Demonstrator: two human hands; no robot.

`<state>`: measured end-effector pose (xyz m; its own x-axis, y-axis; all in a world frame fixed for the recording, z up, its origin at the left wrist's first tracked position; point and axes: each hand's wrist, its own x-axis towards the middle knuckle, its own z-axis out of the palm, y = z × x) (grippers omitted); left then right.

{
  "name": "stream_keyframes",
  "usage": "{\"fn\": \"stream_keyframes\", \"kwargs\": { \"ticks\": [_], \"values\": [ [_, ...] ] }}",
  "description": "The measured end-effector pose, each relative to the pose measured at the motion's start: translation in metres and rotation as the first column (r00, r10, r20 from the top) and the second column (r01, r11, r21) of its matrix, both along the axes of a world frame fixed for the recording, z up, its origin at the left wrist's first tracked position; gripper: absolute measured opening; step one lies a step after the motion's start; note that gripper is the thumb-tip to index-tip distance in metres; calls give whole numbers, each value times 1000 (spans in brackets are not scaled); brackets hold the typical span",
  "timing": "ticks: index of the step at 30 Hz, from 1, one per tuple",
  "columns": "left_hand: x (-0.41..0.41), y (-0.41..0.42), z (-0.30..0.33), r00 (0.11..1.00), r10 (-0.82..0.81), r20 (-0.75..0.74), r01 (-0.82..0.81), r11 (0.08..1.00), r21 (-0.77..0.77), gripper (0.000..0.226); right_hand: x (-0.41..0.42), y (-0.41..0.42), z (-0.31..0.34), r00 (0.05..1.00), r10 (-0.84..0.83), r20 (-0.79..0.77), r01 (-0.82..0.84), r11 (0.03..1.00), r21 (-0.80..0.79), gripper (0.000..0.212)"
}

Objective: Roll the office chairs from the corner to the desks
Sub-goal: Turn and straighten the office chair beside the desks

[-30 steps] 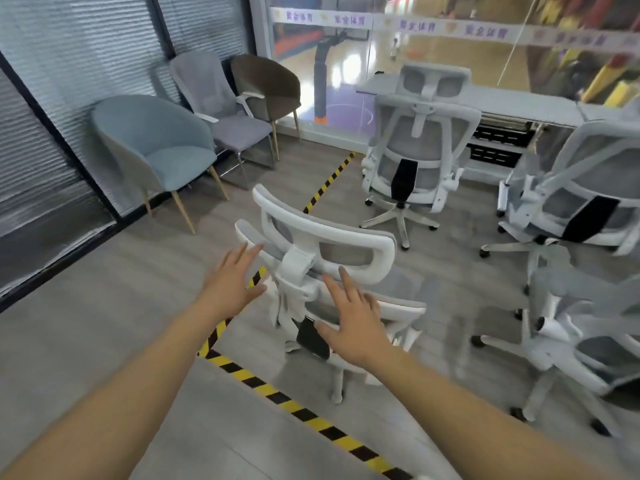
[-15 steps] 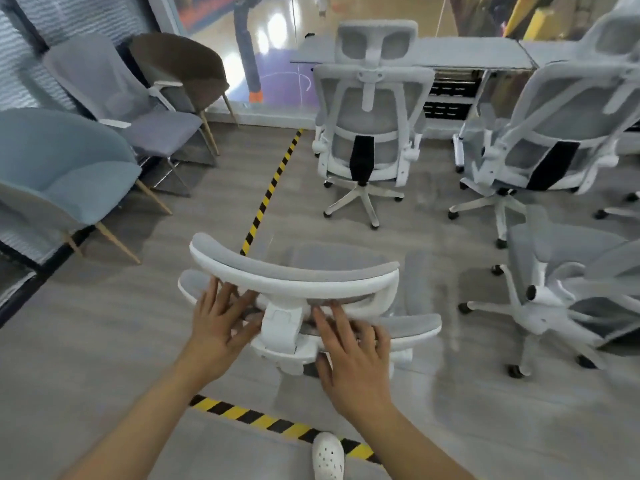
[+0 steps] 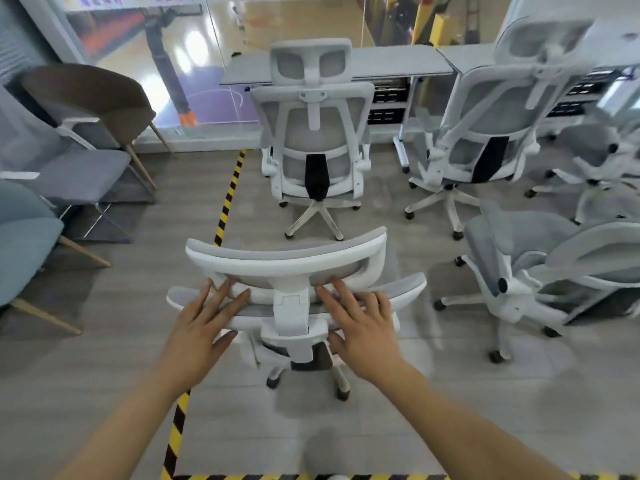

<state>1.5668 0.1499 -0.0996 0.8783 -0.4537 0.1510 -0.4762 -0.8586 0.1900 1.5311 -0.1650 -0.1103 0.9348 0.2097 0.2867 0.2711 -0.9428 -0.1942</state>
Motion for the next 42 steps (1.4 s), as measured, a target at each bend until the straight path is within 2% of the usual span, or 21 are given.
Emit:
{"fn": "stream_keyframes", "kwargs": {
  "ticks": [6, 10, 14, 20, 29, 34, 39, 42],
  "values": [
    [61, -1, -17, 996, -82, 31, 83, 995, -58, 55, 39, -1, 11, 976, -154, -154, 136, 983, -122, 75],
    [89, -7, -16, 990, -140, 21, 142, 982, -126, 51, 54, 9, 17, 900, -364, -241, 327, 928, -180, 91],
    [116, -11, -17, 981, -195, 20, 196, 971, -139, 52, 73, 20, 27, 836, -454, -310, 420, 891, -172, 102],
    [136, -13, -32, 968, -232, 90, 245, 955, -169, 54, 88, 16, 32, 794, -471, -385, 412, 882, -230, 112],
    [150, -13, -33, 964, -258, 65, 265, 950, -163, 67, 99, 13, 40, 750, -484, -451, 405, 875, -265, 116],
    [149, -20, -28, 976, -204, 77, 214, 963, -164, 56, 103, 9, 44, 763, -450, -464, 392, 893, -222, 115],
    [141, -24, -23, 988, -149, 27, 151, 985, -81, 48, 98, 4, 45, 784, -393, -481, 355, 919, -173, 115],
    [129, -32, -20, 995, -85, 59, 87, 996, -35, 48, 94, 1, 43, 798, -351, -489, 318, 936, -153, 116]
  ]
}}
